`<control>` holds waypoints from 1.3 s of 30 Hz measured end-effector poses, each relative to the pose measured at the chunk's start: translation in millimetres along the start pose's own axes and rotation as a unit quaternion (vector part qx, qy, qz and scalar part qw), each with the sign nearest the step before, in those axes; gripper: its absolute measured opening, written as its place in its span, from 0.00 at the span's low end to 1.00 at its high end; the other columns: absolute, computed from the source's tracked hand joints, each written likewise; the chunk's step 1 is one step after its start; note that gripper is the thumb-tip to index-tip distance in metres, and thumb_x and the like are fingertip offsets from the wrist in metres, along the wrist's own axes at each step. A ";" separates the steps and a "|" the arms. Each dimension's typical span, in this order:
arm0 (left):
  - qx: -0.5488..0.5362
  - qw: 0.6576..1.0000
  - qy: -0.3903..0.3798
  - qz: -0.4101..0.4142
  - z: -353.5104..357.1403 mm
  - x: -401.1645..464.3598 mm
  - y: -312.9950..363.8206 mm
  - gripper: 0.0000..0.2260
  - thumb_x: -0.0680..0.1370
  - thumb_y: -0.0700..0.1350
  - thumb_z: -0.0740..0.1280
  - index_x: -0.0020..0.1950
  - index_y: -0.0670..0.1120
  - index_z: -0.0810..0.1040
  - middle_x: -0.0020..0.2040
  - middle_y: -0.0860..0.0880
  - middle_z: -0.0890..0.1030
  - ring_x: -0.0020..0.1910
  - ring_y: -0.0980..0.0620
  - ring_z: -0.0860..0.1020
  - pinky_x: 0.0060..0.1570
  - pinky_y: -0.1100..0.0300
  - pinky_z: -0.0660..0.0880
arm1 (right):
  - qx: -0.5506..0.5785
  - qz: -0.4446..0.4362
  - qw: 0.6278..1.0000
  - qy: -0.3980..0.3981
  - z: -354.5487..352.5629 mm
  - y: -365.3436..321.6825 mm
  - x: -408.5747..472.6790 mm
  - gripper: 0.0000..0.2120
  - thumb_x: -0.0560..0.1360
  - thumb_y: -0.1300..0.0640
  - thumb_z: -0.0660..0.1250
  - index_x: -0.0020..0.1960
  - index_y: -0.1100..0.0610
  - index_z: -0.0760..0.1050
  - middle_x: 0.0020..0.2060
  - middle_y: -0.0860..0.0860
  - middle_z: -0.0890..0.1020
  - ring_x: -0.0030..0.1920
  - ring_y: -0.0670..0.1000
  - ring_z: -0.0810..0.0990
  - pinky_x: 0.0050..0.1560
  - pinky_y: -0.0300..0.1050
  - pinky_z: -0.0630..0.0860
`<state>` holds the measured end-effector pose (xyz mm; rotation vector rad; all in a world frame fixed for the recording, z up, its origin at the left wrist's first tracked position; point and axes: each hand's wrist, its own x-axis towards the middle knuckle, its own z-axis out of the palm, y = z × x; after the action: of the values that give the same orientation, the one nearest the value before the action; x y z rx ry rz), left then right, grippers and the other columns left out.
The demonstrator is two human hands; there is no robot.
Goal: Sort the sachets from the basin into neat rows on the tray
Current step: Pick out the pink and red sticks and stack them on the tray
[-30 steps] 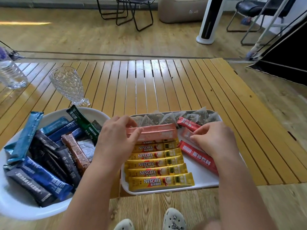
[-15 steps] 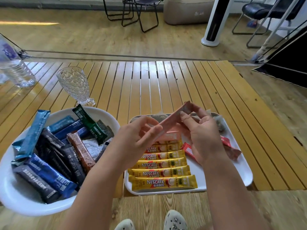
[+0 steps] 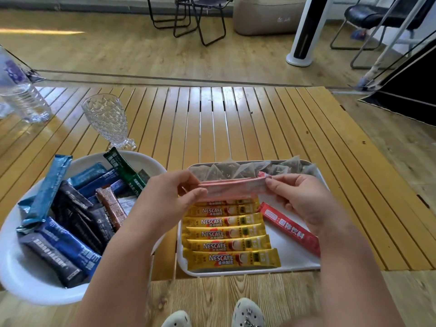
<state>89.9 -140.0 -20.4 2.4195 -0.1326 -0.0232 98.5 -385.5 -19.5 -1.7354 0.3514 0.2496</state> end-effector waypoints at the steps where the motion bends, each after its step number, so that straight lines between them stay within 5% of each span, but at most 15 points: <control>1: 0.021 1.000 -0.013 -0.006 -0.3 -0.8 0.4 0.04 0.74 0.52 0.71 0.45 0.54 0.80 0.38 0.59 0.78 0.39 0.62 0.75 0.33 0.71 0.66 | -0.065 -0.010 0.998 -0.007 -1.6 1.1 -1.6 0.03 0.73 0.59 0.72 0.42 0.54 0.83 0.30 0.48 0.84 0.29 0.42 0.77 0.29 0.33 0.72; 6: 0.090 0.994 -0.049 -0.025 4.0 -1.6 -0.1 0.04 0.73 0.52 0.73 0.45 0.55 0.82 0.38 0.61 0.76 0.38 0.64 0.73 0.33 0.70 0.64 | -0.253 -0.014 0.967 -0.001 1.8 2.7 -6.5 0.03 0.70 0.57 0.75 0.39 0.51 0.85 0.32 0.45 0.84 0.36 0.41 0.79 0.35 0.34 0.71; 10: 0.113 0.993 -0.023 -0.016 7.8 0.1 -1.5 0.06 0.73 0.51 0.72 0.49 0.54 0.81 0.43 0.58 0.79 0.38 0.62 0.72 0.35 0.70 0.64 | -0.290 -0.049 0.955 0.028 10.1 0.1 -1.4 0.05 0.71 0.57 0.73 0.39 0.48 0.84 0.33 0.40 0.81 0.37 0.38 0.76 0.36 0.32 0.69; 14: 0.112 0.993 -0.006 -0.026 9.6 0.7 -3.1 0.10 0.71 0.52 0.74 0.47 0.55 0.76 0.43 0.59 0.77 0.40 0.60 0.72 0.37 0.66 0.66 | -0.291 -0.062 0.955 0.017 16.5 4.5 4.7 0.07 0.69 0.56 0.75 0.36 0.47 0.82 0.36 0.43 0.83 0.41 0.41 0.79 0.47 0.42 0.77; 18: 0.110 0.994 0.001 -0.026 8.5 0.7 -4.7 0.11 0.70 0.52 0.75 0.46 0.55 0.74 0.41 0.61 0.74 0.40 0.61 0.71 0.38 0.64 0.66 | -0.266 -0.058 0.962 0.036 9.9 5.2 4.0 0.04 0.69 0.53 0.76 0.40 0.49 0.81 0.37 0.43 0.82 0.41 0.42 0.79 0.41 0.39 0.75; 22: 0.104 0.994 0.022 -0.012 6.4 0.9 -5.6 0.09 0.71 0.52 0.74 0.45 0.54 0.75 0.41 0.60 0.75 0.39 0.63 0.71 0.35 0.69 0.64 | -0.314 -0.052 0.931 0.179 -10.9 9.2 5.1 0.03 0.71 0.51 0.74 0.43 0.48 0.81 0.39 0.44 0.82 0.41 0.45 0.78 0.35 0.38 0.70; 30: 0.102 0.993 0.059 0.003 7.2 1.9 -4.2 0.07 0.74 0.52 0.71 0.47 0.52 0.77 0.41 0.57 0.77 0.37 0.62 0.72 0.34 0.72 0.63 | -0.366 -0.005 0.903 0.225 -12.8 22.4 18.4 0.16 0.69 0.49 0.73 0.57 0.45 0.80 0.54 0.53 0.79 0.58 0.57 0.75 0.54 0.51 0.76; 39: 0.084 0.994 0.070 0.006 6.7 2.2 -5.2 0.05 0.75 0.51 0.71 0.46 0.52 0.78 0.40 0.57 0.77 0.38 0.61 0.74 0.34 0.70 0.65 | -0.330 -0.027 0.916 0.226 -24.0 19.0 14.7 0.11 0.71 0.53 0.74 0.54 0.50 0.80 0.48 0.52 0.82 0.45 0.51 0.76 0.42 0.42 0.70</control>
<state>92.2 -140.8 -28.8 2.5788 -0.0882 0.1697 104.5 -413.7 -37.5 -2.4748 0.6021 -0.1000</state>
